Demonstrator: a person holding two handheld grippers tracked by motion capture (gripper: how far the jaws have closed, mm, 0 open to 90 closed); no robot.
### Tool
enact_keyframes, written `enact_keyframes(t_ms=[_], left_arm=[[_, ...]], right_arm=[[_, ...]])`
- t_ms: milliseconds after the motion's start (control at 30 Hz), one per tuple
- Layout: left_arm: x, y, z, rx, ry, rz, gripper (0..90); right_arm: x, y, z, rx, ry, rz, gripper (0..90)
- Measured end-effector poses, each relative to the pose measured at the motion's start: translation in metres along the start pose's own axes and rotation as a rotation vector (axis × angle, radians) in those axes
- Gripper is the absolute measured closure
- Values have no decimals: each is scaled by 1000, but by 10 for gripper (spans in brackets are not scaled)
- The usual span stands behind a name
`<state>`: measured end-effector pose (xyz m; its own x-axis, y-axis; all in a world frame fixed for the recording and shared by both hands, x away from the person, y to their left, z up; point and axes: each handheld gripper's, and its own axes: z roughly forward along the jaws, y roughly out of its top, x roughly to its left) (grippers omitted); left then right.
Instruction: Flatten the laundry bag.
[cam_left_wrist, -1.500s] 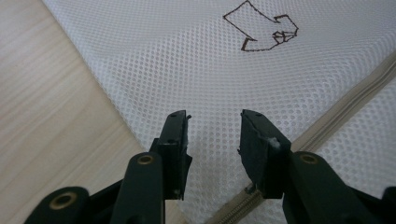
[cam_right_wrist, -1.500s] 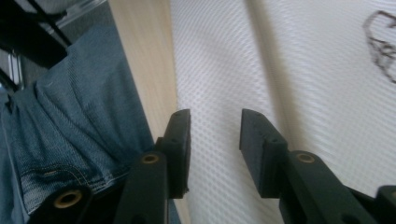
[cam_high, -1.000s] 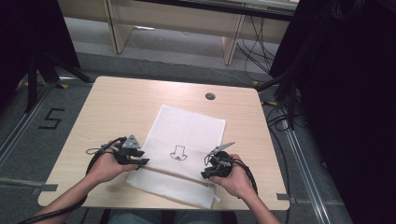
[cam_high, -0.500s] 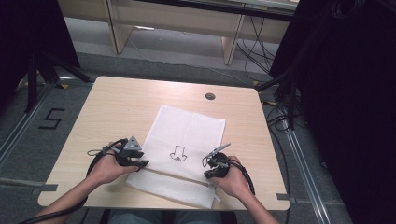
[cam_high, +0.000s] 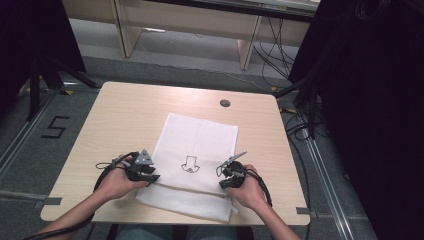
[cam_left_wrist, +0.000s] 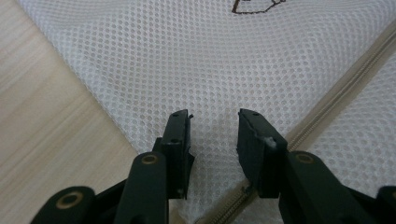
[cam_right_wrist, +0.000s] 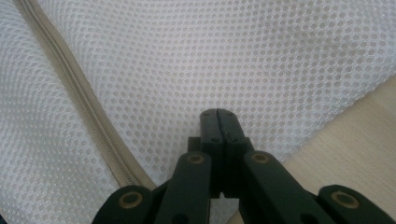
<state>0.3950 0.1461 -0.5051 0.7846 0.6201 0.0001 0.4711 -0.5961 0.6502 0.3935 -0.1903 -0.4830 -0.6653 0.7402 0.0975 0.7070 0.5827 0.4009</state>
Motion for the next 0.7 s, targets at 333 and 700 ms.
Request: enact_keyframes(t_ms=[333, 700], left_arm=[[-3, -1, -1, -1, -7, 14, 643], [-5, -2, -2, 6, 3, 10, 644]], right_arm=[[-7, 5, 2, -10, -12, -14, 900], [-10, 9, 3, -17, -30, -28, 900]])
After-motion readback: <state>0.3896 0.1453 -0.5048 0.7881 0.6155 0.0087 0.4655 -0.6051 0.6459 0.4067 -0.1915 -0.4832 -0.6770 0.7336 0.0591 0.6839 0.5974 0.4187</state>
